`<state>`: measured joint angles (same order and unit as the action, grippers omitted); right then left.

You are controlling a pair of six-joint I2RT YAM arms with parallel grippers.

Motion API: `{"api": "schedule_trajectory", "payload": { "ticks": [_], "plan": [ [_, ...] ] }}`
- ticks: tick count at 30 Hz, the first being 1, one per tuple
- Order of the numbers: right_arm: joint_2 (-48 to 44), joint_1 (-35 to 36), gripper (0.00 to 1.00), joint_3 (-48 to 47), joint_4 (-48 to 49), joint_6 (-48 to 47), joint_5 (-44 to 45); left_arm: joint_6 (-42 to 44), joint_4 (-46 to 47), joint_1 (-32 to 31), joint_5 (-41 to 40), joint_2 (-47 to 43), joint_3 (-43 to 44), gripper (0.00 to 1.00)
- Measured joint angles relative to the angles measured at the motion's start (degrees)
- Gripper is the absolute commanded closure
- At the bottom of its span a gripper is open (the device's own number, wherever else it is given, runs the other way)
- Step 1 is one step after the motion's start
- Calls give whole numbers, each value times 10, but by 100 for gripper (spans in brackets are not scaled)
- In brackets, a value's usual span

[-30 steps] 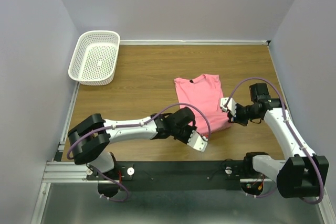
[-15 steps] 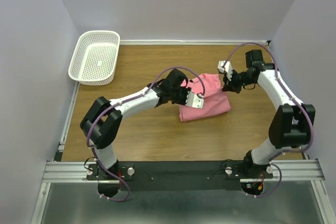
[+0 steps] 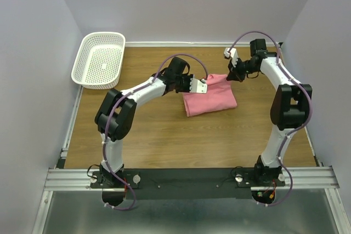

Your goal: Fold and stack the t-shirts

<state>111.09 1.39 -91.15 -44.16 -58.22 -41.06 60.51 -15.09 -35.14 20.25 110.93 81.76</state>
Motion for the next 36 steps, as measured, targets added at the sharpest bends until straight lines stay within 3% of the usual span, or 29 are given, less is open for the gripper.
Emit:
{"api": "schedule_trajectory", "payload": {
  "ticks": [16,17,19,21,22,24,27,30,33,36],
  "plan": [
    [81,0,99,-75,37,61,-3,1,20,18,-3,47,30,100],
    [84,0,96,-79,38,64,-3,1,21,19,-4,49,31,100],
    [92,0,68,-85,44,76,-3,-3,25,20,-12,54,32,99],
    [97,0,42,-88,57,94,-3,-9,34,20,-28,57,32,68],
    [99,0,41,-87,73,121,3,-18,41,20,-40,58,32,52],
    [96,0,26,-75,119,168,20,-41,66,20,-75,58,31,48],
    [72,0,24,-12,230,264,80,-114,134,21,-177,57,27,37],
    [46,0,24,33,289,346,143,-205,192,24,-295,42,27,36],
    [2,-1,24,90,332,393,164,-269,223,28,-351,-15,8,31],
    [-70,-3,16,164,346,440,163,-325,231,33,-365,-111,-26,31]
  ]
}}
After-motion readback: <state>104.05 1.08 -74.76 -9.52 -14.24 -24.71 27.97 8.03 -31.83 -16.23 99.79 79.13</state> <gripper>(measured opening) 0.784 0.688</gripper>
